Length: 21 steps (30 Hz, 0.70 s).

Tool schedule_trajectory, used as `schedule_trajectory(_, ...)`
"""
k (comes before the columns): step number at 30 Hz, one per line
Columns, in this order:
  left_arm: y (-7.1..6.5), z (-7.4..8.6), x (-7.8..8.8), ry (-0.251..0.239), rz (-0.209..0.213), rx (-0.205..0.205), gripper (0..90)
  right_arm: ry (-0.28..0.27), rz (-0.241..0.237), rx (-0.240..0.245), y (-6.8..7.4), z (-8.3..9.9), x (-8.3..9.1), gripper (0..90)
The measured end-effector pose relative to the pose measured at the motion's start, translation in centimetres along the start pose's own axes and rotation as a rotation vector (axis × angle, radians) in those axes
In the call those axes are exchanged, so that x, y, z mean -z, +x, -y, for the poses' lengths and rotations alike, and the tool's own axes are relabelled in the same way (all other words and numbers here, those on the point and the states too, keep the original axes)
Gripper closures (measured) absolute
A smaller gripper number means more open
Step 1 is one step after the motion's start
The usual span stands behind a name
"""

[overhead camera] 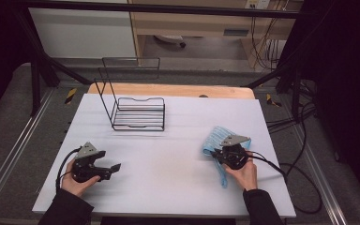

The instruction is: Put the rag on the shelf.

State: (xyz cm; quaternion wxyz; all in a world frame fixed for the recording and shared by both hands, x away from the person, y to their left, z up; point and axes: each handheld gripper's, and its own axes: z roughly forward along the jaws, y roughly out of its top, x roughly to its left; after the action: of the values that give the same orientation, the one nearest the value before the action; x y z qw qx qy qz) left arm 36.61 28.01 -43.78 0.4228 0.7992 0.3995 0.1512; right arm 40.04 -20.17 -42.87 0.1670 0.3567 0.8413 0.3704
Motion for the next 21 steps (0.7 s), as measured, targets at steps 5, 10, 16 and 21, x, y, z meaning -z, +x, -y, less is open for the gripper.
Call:
schedule_trajectory(5, -0.1, 0.0, -0.1, 0.006, 0.002, -0.005, 12.7, -0.009, -0.031, 0.01, 0.9, -0.4, -0.1, 83.1)
schedule_trajectory(10, -0.1, 0.0, -0.1, 0.007, 0.002, -0.005, 12.5, -0.017, -0.064, 0.015, 1.9, -0.8, -0.4, 83.0)
schedule_trajectory(16, -0.1, 0.0, -0.1, 0.008, 0.004, -0.004, 12.4, -0.019, -0.104, 0.023, 3.2, -1.1, -0.8, 83.0)
schedule_trajectory(21, -0.1, 0.0, -0.1, 0.01, 0.003, -0.004, 12.4, -0.026, -0.13, 0.034, 4.2, -1.5, -1.1, 83.0)
